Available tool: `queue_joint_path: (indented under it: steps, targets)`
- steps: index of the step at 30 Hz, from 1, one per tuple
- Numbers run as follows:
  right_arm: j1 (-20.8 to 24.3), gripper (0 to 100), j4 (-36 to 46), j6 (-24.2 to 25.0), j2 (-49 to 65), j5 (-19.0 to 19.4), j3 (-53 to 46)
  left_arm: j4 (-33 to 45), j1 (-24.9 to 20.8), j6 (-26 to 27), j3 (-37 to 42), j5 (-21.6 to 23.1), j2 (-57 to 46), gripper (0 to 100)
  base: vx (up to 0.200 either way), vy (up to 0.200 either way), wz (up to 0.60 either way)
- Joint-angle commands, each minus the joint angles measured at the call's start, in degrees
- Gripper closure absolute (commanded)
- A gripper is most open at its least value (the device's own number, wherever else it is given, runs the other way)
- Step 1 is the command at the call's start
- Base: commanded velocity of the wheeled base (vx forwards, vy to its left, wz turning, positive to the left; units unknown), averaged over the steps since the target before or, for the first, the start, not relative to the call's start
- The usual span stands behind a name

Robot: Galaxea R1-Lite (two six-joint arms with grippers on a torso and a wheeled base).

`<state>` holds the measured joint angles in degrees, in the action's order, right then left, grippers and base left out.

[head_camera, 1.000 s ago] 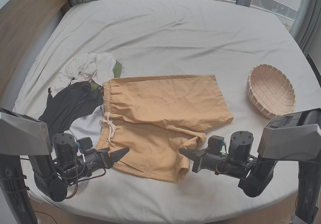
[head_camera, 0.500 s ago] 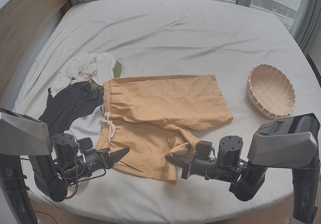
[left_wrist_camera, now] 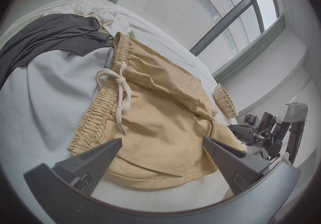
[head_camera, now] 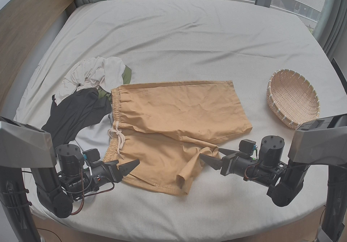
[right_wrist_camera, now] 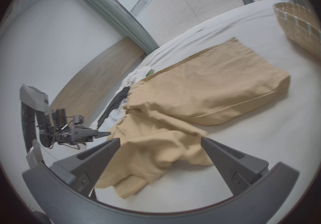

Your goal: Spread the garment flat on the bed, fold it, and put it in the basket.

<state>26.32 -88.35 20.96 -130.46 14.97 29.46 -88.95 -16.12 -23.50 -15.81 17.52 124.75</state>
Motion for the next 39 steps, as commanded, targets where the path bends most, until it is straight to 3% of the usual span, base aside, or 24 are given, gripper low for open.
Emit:
queue_joint_path:
  steps: [1,19,20,30,39]
  targets:
    - [-1.5,0,0.0,0.0,0.4,-0.1,-1.1,-0.1,0.0,-0.1,0.3,0.0,0.1,0,0.0,0.0,0.0]
    - [-1.8,0,-0.1,-0.1,-5.2,-2.9,2.3,-0.1,0.3,-0.1,0.6,0.0,0.3,0,0.0,0.0,0.0]
    - [-1.8,100,-0.1,-0.1,-5.6,-3.2,2.9,-0.1,0.3,-0.1,0.6,0.0,0.3,0,0.0,0.0,0.0]
    - [-0.8,100,-0.2,0.5,-4.9,-3.4,2.5,-0.1,0.3,-0.1,0.6,0.0,0.4,0,0.0,0.0,0.0]
    - [-0.1,100,0.0,0.6,3.4,-3.5,-3.5,-0.1,0.3,-0.1,0.7,0.0,0.4,0,0.0,0.0,0.0]
